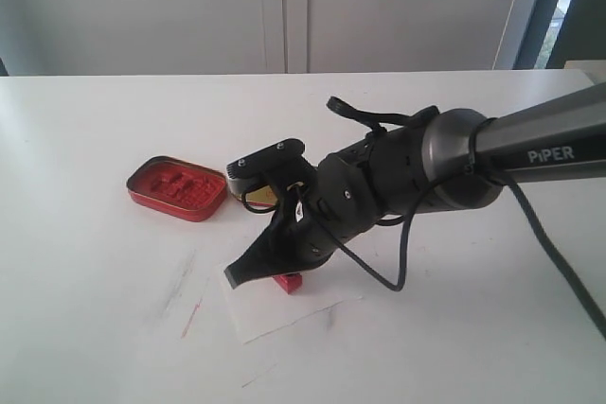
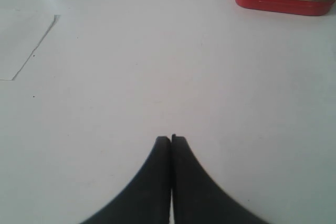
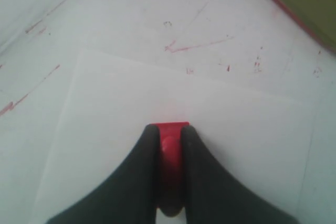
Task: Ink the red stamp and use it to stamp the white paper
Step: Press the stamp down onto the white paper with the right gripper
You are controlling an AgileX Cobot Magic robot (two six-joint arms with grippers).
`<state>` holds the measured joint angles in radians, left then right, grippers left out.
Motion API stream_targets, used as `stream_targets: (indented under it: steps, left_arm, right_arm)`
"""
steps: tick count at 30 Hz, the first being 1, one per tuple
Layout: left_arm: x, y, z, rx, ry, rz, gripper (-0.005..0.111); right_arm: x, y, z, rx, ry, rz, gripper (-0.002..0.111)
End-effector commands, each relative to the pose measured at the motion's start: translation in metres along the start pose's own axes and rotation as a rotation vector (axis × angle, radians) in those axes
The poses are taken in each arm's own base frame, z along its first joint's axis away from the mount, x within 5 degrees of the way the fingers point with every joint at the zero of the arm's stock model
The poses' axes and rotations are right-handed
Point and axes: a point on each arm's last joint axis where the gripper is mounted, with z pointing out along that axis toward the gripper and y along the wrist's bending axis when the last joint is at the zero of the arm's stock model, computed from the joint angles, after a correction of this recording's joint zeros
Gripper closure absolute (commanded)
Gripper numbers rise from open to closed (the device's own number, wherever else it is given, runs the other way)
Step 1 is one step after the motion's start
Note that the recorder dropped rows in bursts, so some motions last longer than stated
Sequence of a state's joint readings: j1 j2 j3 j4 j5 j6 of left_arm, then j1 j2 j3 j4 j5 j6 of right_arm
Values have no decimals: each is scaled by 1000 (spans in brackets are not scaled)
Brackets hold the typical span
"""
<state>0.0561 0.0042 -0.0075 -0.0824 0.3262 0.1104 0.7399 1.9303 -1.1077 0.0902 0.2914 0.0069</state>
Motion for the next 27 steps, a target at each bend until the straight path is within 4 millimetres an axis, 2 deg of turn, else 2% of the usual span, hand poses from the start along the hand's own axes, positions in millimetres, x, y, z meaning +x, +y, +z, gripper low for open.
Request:
stream_targets:
  steps: [1, 6, 13, 27]
  left_arm:
    - [3, 0, 1, 3, 14, -4, 107]
    - [3, 0, 1, 3, 14, -4, 107]
    - [3, 0, 1, 3, 14, -4, 107]
    - [3, 0, 1, 3, 14, -4, 107]
  right_arm:
    - [8, -2, 9, 3, 46, 9, 108]
    - [12, -2, 13, 5, 85, 10, 108]
    - [29, -1, 27, -6, 216, 61, 108]
    - [37, -1, 33, -11, 268, 84, 108]
